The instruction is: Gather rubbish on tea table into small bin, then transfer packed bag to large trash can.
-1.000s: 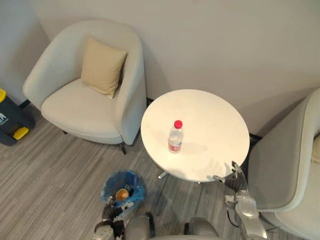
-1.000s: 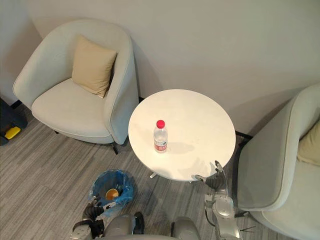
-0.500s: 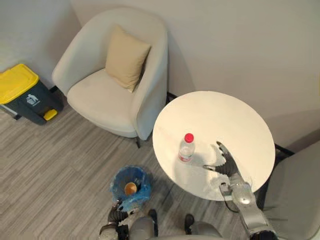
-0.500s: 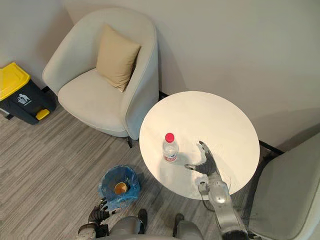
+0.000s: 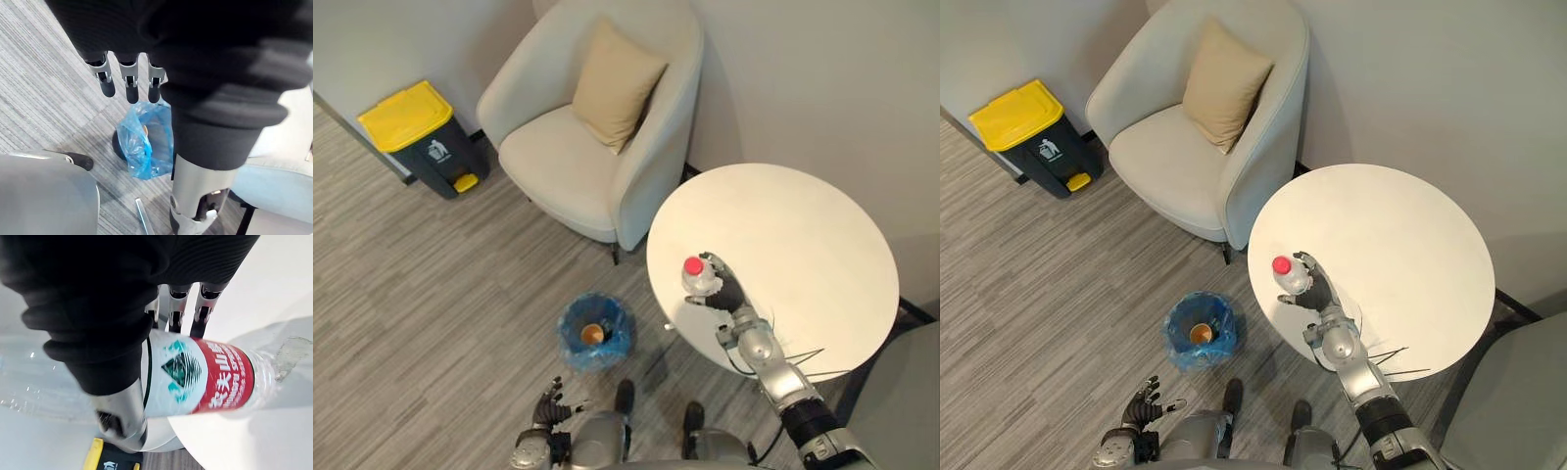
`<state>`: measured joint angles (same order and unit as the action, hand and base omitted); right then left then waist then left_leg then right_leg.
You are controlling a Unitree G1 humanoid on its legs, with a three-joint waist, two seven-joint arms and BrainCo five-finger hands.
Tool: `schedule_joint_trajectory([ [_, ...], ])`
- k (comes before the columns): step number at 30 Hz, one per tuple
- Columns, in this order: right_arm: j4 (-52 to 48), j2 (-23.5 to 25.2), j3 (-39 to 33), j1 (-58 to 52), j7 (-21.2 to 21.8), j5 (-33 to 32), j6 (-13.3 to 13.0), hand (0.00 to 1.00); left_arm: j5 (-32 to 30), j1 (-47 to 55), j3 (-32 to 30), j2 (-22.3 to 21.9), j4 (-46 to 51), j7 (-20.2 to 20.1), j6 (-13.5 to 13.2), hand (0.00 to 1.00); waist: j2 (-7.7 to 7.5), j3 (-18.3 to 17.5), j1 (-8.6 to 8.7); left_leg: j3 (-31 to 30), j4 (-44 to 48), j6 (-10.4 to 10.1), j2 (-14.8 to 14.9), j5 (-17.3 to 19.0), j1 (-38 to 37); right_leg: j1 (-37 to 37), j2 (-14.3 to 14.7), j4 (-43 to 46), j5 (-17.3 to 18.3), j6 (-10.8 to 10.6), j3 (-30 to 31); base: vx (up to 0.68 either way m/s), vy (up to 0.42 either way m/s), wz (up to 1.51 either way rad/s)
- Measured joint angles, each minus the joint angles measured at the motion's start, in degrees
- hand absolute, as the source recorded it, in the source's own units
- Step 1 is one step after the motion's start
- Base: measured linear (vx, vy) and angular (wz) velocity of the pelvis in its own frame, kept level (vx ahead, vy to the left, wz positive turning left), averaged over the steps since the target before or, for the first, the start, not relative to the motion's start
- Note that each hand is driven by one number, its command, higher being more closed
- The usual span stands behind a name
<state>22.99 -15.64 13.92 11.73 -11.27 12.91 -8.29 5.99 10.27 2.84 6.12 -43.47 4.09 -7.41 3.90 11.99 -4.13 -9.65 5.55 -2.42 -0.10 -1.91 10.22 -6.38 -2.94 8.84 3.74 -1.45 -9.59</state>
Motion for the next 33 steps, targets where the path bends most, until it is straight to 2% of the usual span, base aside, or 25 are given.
schedule_joint_trajectory([
  [5,1.39,0.14,-0.62,1.0,-0.95,-3.9,0.21,1.0,0.05,-0.16,-0.01,0.37,0.09,0.06,-0.06,0.0,0.12,0.61,-0.21,-1.09,-0.79,-0.18,-0.07,-0.63,0.31,-0.33,0.02,-0.03,0.12,-0.22,-0.78,-0.05,-0.012,0.1],
  [11,-0.69,0.21,-7.44,-0.51,-1.11,-9.07,0.25,1.0,0.21,-0.15,-0.23,0.41,0.18,-0.01,0.15,0.0,0.32,0.73,-0.86,-1.58,-0.93,0.11,-0.12,-1.48,0.68,-0.66,0.08,0.07,-0.16,0.23,-1.08,0.05,-0.025,0.03],
  [14,-7.98,-0.82,-10.29,-5.09,-0.79,-10.24,0.17,1.0,0.2,-0.09,-0.93,0.17,0.19,-0.23,0.64,0.0,0.32,0.74,-0.66,-3.14,-0.96,0.1,-0.61,-1.47,-0.51,1.08,-0.02,-0.01,0.36,0.45,-1.85,0.05,-0.032,0.23],
  [16,-13.46,-0.88,-11.7,-7.96,0.2,-10.57,-0.16,1.0,0.17,0.07,-1.32,0.07,0.18,-0.24,0.69,0.0,0.31,0.73,0.07,-4.63,-1.27,0.11,-1.07,-1.47,-1.35,1.98,-0.38,1.03,1.61,0.39,-3.17,0.02,-0.032,0.38],
  [20,-22.55,-0.56,-14.32,-14.19,1.38,-10.55,-2.33,1.0,0.07,-0.16,-1.25,-0.34,0.28,-0.29,0.8,0.0,0.22,0.72,0.45,-6.84,-1.9,0.16,-2.3,-2.15,-1.99,1.79,-2.68,6.29,5.23,0.51,-6.93,-0.03,-0.019,0.5],
  [21,-23.19,-0.25,-14.85,-15.31,1.39,-10.31,-2.6,1.0,0.07,-0.11,-1.3,-0.41,0.21,-0.28,0.9,0.0,0.08,0.7,0.36,-2.86,-3.33,3.1,-1.82,-1.35,-1.67,1.85,-3.38,6.86,5.67,0.68,-8.69,-0.09,-0.001,0.63],
  [22,-23.42,0.06,-15.29,-15.92,1.39,-10.03,-2.59,1.0,0.08,-0.11,-1.34,-0.48,0.16,-0.28,0.94,0.0,0.01,0.6,0.49,1.22,-4.0,4.61,-0.86,-0.71,-1.68,2.2,-3.71,6.52,5.63,0.64,-9.94,-0.09,0.002,0.81],
  [23,-23.91,0.72,-16.19,-16.76,1.29,-9.95,-2.56,1.0,0.07,-0.15,-1.74,-0.86,0.15,-0.28,0.91,0.0,-0.28,0.63,1.4,9.38,-4.61,5.98,0.96,-0.01,-1.57,2.84,-4.82,5.63,5.42,0.52,-11.95,-0.02,0.035,0.95],
  [24,-23.91,1.28,-16.37,-16.91,1.16,-9.81,-2.51,1.0,0.05,-0.19,-2.37,-1.42,-0.06,-0.27,0.92,0.0,-0.69,0.87,2.2,15.82,-4.29,5.92,2.33,0.05,-1.35,3.1,-5.84,5.72,5.43,0.51,-13.97,0.03,0.081,1.09],
  [25,-23.91,1.7,-17.19,-16.94,0.74,-8.79,-2.4,1.0,0.0,-0.05,-2.35,-1.66,-0.15,-0.27,0.92,0.0,-0.09,0.47,2.38,22.31,-3.13,5.82,4.14,0.05,-1.25,3.27,-6.53,5.96,5.44,0.51,-15.46,0.05,0.101,0.8],
  [26,-23.91,1.79,-17.58,-16.95,0.4,-7.77,-2.4,1.0,-0.09,0.0,-2.35,-1.67,-0.35,-0.26,0.92,0.0,-0.09,0.4,2.45,24.89,-2.45,5.59,4.91,-0.22,-1.29,3.44,-6.71,6.21,5.58,0.2,-16.2,0.09,0.087,0.71],
  [27,-23.9,1.86,-17.59,-17.0,0.01,-6.84,-2.35,1.0,-0.23,0.06,-2.49,-1.57,-0.67,-0.14,0.92,0.0,0.48,0.1,2.48,27.02,-2.24,2.47,5.89,-3.55,-1.45,3.97,-7.01,7.05,6.11,-0.78,-17.24,0.09,0.073,0.58],
  [30,-23.84,3.82,-16.15,-17.77,-0.01,-5.19,-2.19,1.0,-1.16,-0.17,-3.23,-0.52,-1.35,0.27,0.65,0.0,-1.42,-0.35,1.28,25.22,-1.41,3.31,4.17,-2.74,-1.32,5.75,-8.23,5.65,5.69,-2.34,-17.95,0.07,0.099,0.4],
  [32,-23.83,4.76,-14.19,-17.62,0.01,-3.37,-2.12,1.0,-1.72,-0.25,-3.44,-0.07,-1.36,0.33,0.58,0.0,-2.4,-0.34,1.2,25.02,1.83,3.96,3.23,0.11,0.14,5.12,-10.35,8.28,7.0,-3.87,-18.41,0.05,0.15,0.27],
  [33,-23.63,4.84,-12.81,-17.45,0.02,-2.79,-2.03,1.0,-1.95,-0.25,-3.57,0.27,-1.35,0.51,0.55,0.0,-2.73,-0.03,1.06,24.99,6.08,4.32,2.81,3.15,1.52,4.43,-12.14,11.54,8.46,-4.53,-18.07,0.01,0.138,-0.02],
])
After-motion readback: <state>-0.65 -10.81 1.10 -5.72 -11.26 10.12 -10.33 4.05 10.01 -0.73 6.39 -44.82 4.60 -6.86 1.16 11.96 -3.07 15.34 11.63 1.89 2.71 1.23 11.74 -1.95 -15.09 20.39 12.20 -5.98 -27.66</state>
